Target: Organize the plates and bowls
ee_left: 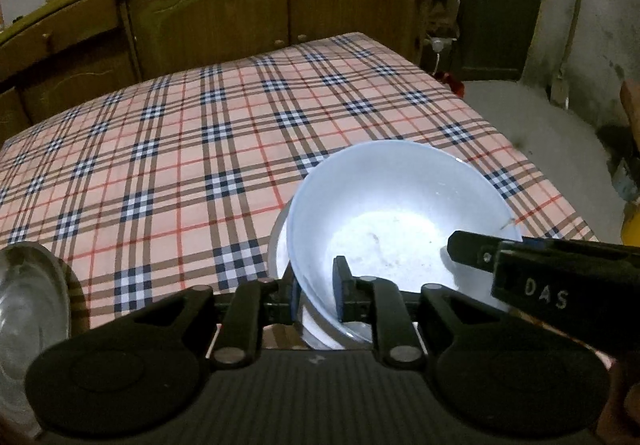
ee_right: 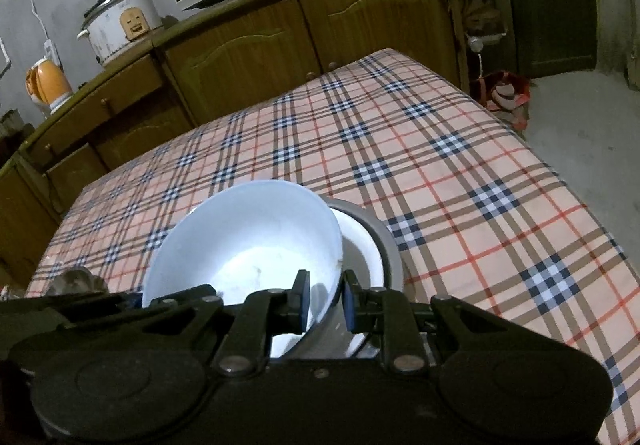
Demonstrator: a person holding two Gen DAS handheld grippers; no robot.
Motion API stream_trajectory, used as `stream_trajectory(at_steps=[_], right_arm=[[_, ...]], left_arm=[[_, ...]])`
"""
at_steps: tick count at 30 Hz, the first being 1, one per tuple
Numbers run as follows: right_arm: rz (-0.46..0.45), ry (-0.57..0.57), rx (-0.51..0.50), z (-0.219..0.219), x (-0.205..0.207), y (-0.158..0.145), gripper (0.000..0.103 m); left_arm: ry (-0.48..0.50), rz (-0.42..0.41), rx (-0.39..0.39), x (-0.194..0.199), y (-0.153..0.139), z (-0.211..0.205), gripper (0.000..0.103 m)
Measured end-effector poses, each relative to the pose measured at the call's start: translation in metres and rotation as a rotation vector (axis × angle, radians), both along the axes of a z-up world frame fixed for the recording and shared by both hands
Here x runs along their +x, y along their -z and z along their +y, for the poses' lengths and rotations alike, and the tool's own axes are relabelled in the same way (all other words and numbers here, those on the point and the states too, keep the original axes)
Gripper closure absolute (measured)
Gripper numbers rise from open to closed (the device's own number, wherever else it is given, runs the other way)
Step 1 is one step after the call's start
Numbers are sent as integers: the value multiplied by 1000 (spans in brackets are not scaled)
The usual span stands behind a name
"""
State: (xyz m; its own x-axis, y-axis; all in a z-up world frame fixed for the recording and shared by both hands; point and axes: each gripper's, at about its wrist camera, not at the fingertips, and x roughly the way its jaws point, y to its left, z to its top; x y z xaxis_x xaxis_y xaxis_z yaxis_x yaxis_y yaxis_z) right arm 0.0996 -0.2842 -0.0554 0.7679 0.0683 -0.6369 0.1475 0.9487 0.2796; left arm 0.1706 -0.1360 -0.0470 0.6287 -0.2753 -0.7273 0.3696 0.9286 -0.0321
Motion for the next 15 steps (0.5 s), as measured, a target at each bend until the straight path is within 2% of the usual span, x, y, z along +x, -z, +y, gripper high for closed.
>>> stream_trajectory(at_steps=[8, 11, 15], right_arm=[[5, 0, -44, -2, 0, 3, 80], [5, -6, -54, -2, 0, 2, 80], [4, -18, -89, 3, 0, 2, 80]], left_arm=[[31, -5, 37, -4, 8, -12, 80], [36, 5, 34, -4, 8, -13, 79], [37, 16, 10, -3, 9, -11, 71]])
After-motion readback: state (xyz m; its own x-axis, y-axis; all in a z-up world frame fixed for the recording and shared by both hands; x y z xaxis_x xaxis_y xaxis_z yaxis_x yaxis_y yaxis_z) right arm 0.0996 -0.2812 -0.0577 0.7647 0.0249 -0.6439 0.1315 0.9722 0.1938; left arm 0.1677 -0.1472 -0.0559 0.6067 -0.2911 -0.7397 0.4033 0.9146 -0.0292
